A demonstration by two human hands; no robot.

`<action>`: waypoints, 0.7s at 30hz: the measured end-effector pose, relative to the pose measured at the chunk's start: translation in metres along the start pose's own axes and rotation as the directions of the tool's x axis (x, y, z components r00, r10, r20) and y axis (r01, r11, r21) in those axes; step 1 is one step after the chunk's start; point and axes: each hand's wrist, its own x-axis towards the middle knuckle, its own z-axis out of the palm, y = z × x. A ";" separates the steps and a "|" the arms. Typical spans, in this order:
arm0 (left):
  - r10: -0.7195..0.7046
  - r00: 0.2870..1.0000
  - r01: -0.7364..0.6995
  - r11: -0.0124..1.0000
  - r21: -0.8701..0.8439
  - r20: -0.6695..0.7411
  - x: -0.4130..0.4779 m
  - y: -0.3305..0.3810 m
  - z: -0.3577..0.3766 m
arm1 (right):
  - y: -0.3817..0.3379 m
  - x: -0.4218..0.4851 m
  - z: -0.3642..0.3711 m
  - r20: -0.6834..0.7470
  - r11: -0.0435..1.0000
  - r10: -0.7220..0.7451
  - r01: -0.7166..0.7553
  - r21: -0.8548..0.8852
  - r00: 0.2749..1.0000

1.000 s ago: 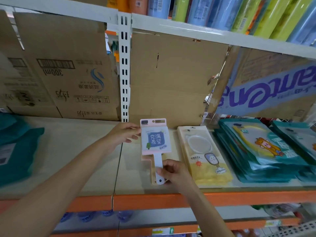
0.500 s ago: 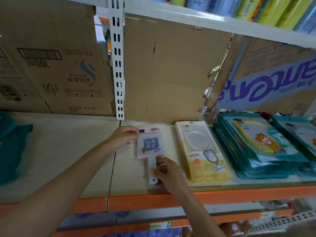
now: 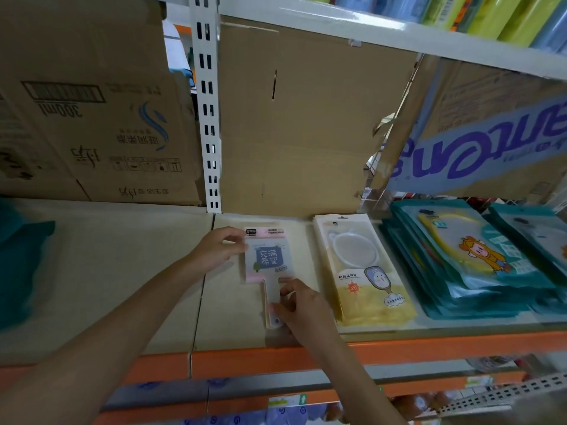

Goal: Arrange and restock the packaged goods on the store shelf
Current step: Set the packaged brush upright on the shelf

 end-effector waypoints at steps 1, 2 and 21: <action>0.002 1.000 -0.002 1.000 0.006 -0.001 0.000 0.000 0.001 | 0.000 -0.001 0.000 0.003 1.000 -0.003 0.003 -0.010 1.000; 0.005 1.000 -0.005 1.000 0.011 -0.001 -0.001 0.000 0.002 | 0.000 -0.001 0.000 0.006 1.000 -0.004 0.004 -0.018 1.000; 0.107 0.975 -0.188 0.858 0.478 0.192 -0.020 -0.014 0.018 | 0.003 0.032 -0.014 -0.122 0.958 -0.007 -0.028 -0.287 0.993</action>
